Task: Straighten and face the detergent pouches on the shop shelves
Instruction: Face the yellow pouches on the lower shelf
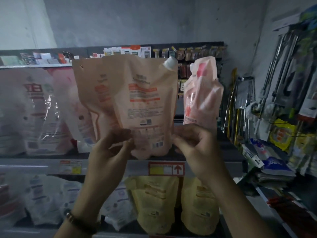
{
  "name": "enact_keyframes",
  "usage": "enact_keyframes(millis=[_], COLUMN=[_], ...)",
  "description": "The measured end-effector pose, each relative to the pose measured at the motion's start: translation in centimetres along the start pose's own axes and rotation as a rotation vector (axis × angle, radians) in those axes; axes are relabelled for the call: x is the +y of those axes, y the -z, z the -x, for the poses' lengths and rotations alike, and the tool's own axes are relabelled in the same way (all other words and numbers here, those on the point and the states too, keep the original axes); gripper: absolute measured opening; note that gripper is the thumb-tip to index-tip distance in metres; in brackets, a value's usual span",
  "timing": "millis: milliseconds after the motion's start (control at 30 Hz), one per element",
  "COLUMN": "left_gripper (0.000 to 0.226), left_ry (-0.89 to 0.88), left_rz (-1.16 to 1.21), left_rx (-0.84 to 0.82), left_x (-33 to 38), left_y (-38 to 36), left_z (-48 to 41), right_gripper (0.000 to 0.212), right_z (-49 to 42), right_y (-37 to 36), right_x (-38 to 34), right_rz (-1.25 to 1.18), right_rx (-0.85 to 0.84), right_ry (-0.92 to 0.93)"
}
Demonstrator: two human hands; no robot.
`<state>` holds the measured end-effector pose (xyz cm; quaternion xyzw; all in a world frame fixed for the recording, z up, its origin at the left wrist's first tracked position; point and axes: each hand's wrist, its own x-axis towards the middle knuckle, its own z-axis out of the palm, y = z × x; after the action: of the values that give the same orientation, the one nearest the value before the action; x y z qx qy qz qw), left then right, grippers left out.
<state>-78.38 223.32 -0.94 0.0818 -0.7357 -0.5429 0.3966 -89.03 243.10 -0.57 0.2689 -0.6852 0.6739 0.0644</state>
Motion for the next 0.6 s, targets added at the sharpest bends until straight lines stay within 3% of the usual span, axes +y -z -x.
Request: enact_keyframes(millis=[133, 267, 600], left_gripper=[0.034, 0.055, 0.071], left_ry=[-0.096, -0.150, -0.160], left_rz=[-0.039, 0.030, 0.056], left_rx=[0.009, -0.087, -0.071], left_x=[0.1, -0.9, -2.7], left_y=[0.8, 0.6, -0.9], left_z=[-1.7, -3.1, -4.1], right_gripper=[0.019, 0.033, 0.056], right_z=[-1.0, -1.6, -1.8], right_y=[-2.0, -3.7, -5.7], right_x=[-0.9, -1.3, -2.1], right_rz=[0.060, 0.089, 0.136], right_rx=[0.067, 0.083, 0.030], right_ry=[0.007, 0.030, 0.084])
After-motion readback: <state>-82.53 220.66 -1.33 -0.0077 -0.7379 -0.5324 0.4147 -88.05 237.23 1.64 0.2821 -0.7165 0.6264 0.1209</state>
